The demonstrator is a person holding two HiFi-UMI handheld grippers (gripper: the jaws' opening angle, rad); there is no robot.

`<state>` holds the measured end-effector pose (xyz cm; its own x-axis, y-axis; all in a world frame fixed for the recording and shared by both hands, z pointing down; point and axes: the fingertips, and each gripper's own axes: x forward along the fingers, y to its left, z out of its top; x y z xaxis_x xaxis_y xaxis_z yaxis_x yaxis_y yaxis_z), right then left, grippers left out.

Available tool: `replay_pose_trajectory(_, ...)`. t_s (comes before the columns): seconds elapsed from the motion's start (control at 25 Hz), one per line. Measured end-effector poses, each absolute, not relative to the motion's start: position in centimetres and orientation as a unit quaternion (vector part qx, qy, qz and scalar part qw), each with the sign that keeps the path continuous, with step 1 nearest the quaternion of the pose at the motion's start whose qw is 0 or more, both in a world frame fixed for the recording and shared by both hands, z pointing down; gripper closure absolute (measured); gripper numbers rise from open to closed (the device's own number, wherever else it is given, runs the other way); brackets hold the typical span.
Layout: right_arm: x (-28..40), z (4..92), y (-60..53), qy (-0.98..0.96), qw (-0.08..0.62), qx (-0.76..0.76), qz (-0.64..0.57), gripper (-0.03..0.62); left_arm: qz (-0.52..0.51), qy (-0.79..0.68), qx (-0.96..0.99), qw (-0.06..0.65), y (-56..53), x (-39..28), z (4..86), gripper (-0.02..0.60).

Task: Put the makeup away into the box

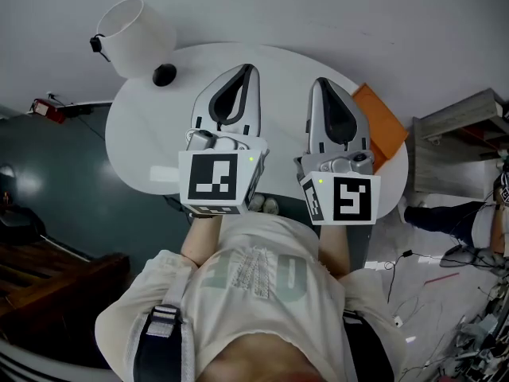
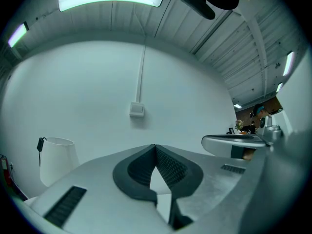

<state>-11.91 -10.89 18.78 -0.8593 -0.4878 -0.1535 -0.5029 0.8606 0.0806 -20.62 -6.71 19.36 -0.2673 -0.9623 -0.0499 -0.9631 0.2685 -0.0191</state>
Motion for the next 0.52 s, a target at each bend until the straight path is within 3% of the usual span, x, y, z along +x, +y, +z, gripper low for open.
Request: replay_pose_trajectory(0.52,-11.33,18.73,-11.28,0.961,0.062,-0.263,0.058,0.589,0.005,0.795,-0.606,0.019,-7.15,-20.22,19.48,0.574)
